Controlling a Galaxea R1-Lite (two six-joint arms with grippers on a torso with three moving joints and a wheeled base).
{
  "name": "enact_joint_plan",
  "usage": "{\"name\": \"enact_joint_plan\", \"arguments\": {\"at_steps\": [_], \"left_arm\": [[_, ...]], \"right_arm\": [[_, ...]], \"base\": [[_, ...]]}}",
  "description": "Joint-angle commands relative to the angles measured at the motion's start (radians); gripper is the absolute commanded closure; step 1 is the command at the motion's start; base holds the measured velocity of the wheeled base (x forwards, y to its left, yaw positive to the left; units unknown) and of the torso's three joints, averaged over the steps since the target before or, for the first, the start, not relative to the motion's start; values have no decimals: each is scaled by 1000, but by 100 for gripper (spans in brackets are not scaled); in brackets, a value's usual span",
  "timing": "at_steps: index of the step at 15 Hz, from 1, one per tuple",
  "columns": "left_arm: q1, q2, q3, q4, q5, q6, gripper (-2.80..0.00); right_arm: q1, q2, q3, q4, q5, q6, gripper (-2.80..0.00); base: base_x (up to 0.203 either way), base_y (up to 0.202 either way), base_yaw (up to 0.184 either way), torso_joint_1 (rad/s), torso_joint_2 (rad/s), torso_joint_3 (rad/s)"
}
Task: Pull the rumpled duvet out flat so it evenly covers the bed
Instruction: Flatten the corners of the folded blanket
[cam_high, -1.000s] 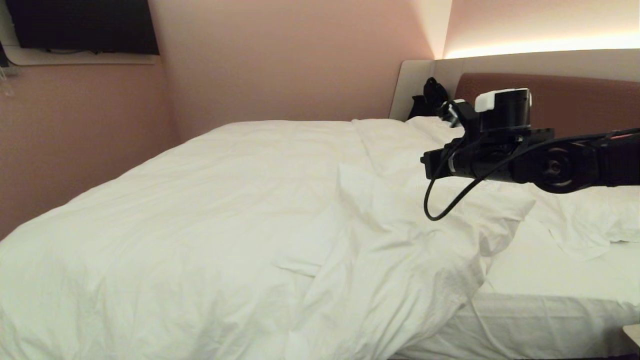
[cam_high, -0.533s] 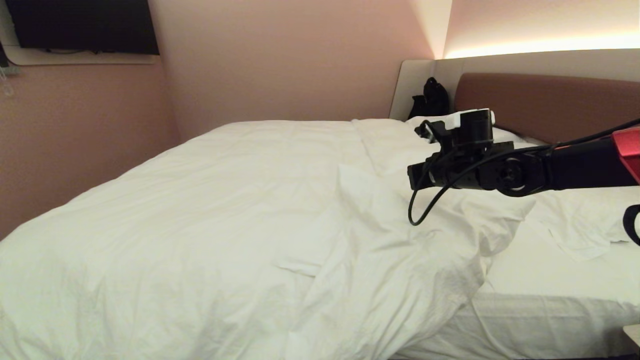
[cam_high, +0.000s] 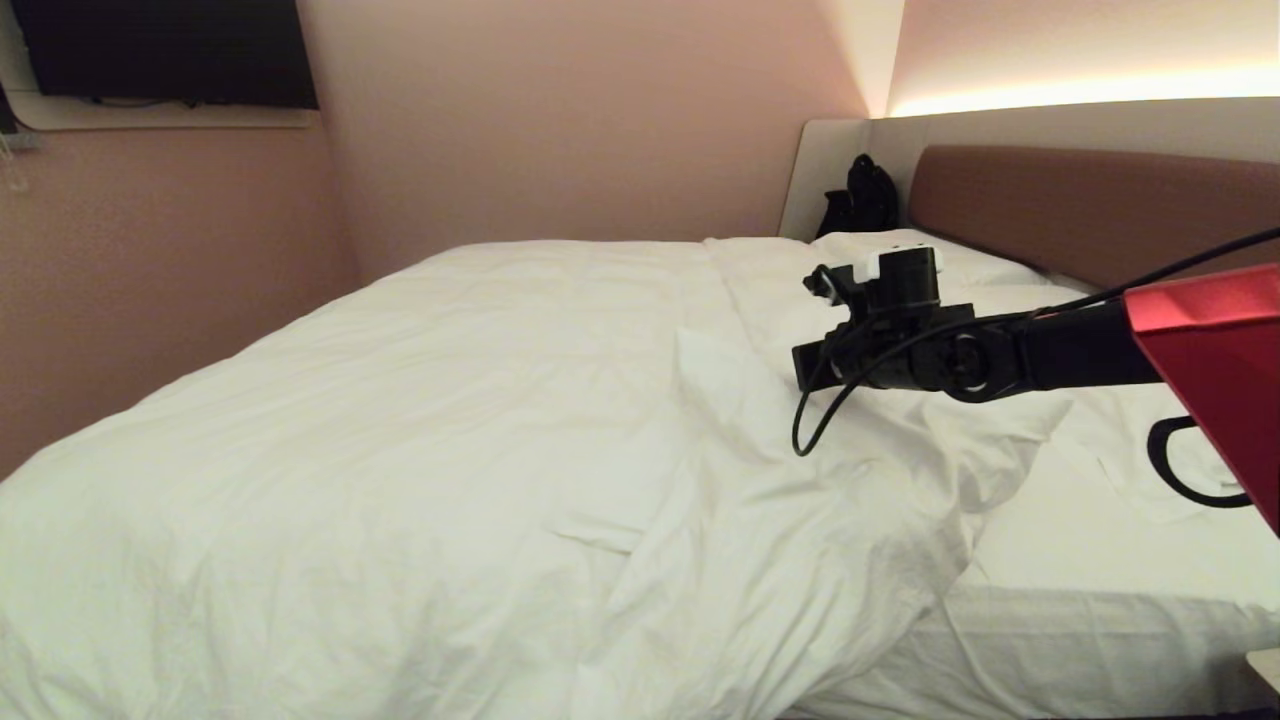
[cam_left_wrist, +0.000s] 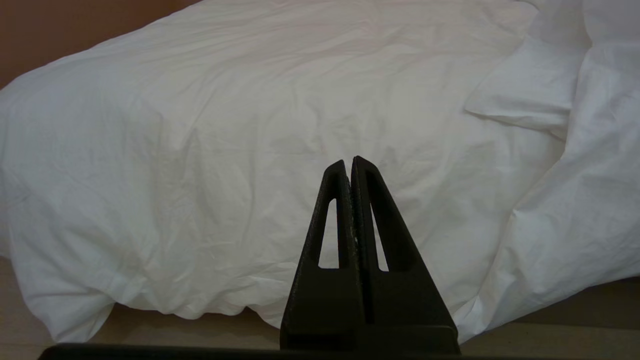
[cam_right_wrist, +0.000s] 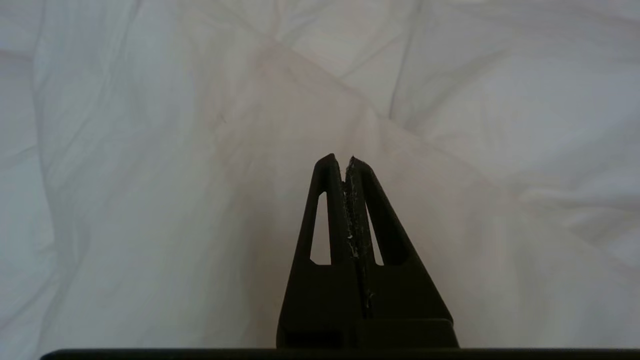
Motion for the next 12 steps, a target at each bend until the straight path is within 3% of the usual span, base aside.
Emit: {"name": "enact_joint_plan", "arguments": {"at_steps": [1, 4, 5, 6, 12], "left_arm": [[0, 0, 0, 0, 0, 0, 0], [0, 0, 0, 0, 0, 0, 0], [0, 0, 0, 0, 0, 0, 0], [0, 0, 0, 0, 0, 0, 0], [0, 0, 0, 0, 0, 0, 0]], "right_arm": [[6, 25, -6, -2, 0, 15, 0], [11, 15, -6, -7, 0, 20, 0], [13, 15, -6, -8, 0, 20, -15], [15, 15, -6, -9, 0, 20, -280], [38, 25, -6, -4, 0, 19, -280]], "base": [[0, 0, 0, 0, 0, 0], [0, 0, 0, 0, 0, 0], [0, 0, 0, 0, 0, 0], [0, 0, 0, 0, 0, 0], [0, 0, 0, 0, 0, 0]]}}
